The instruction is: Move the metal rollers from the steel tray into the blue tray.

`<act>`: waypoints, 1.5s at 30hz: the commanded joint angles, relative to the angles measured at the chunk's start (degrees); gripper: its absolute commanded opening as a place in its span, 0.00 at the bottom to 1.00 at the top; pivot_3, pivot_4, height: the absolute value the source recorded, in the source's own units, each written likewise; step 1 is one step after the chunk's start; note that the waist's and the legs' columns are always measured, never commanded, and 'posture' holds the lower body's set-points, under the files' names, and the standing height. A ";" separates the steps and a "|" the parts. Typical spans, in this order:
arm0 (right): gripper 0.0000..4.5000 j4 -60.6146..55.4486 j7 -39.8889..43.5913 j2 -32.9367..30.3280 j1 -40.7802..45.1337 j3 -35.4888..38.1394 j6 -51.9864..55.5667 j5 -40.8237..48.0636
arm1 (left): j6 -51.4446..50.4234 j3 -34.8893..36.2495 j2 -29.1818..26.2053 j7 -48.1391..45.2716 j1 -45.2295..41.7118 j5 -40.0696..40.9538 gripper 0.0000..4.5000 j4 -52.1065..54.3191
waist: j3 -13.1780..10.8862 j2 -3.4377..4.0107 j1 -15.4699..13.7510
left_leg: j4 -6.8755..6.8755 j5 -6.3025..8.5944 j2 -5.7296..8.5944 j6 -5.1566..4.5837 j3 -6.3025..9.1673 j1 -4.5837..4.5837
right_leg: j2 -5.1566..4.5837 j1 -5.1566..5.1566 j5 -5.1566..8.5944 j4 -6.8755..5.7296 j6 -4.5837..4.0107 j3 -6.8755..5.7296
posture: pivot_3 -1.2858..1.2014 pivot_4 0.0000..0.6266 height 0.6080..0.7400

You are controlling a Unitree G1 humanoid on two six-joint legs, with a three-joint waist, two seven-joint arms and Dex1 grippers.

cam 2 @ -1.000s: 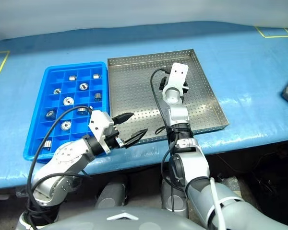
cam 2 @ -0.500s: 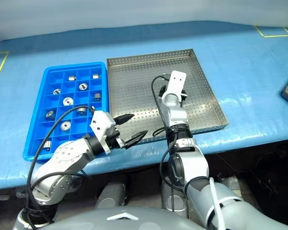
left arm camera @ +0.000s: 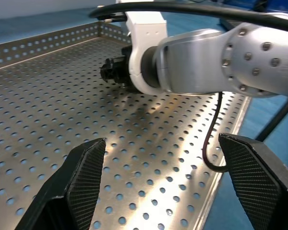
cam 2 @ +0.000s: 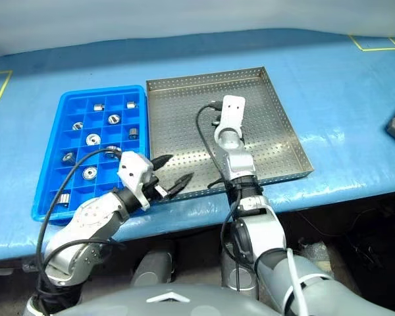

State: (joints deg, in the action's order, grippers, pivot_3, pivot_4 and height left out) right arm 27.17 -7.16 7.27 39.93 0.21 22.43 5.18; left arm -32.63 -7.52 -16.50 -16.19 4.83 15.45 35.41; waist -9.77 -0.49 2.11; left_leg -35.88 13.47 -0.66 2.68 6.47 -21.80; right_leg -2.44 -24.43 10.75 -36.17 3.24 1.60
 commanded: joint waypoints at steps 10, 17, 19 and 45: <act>0.38 -26.85 20.30 3.14 -5.35 -18.86 14.35 6.73 | 16.62 17.12 8.12 12.38 13.67 -6.00 0.92 5.77 | 0.02 -0.05 -3.58 | -0.08 0.00 -0.02 0.02 0.08 -0.02 | -0.01 0.04 0.20 -0.01 -0.29 -0.13 | 0.63 0.24 1.00; 0.38 -28.49 25.52 1.63 -6.96 -26.23 18.31 7.13 | 17.88 20.01 9.83 12.37 24.85 -5.26 0.92 10.34 | 0.02 -0.05 -4.98 | -0.01 0.00 -0.04 0.03 0.09 -0.05 | -0.02 -0.03 0.25 0.01 -0.34 -0.21 | 0.66 0.24 1.00; 0.38 -29.84 27.34 0.97 -8.35 -28.35 19.88 7.35 | 18.03 20.17 11.39 12.96 26.21 -4.45 0.92 10.65 | 0.02 -0.06 -5.43 | -0.01 0.00 -0.05 0.03 0.11 -0.08 | -0.03 -0.06 0.26 0.02 -0.34 -0.24 | 0.66 0.24 1.00; 0.97 -41.07 27.01 -2.47 -16.78 -23.17 22.93 7.79 | 11.27 20.26 8.63 11.55 16.01 -2.60 0.92 7.15 | 0.06 -0.18 -7.41 | -0.06 0.01 -0.07 0.10 0.19 -0.27 | -0.05 -0.14 0.27 0.13 -0.34 -0.45 | 0.61 0.24 1.00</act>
State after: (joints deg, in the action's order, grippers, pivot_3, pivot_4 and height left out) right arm -9.43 19.58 5.32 23.23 -24.60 46.38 12.13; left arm -20.28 13.43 -6.87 -3.90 21.93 12.39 42.59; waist -9.71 -0.68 -5.31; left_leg -35.94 13.49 -0.74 2.78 6.65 -22.06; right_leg -2.48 -24.56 11.01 -36.05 2.91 1.15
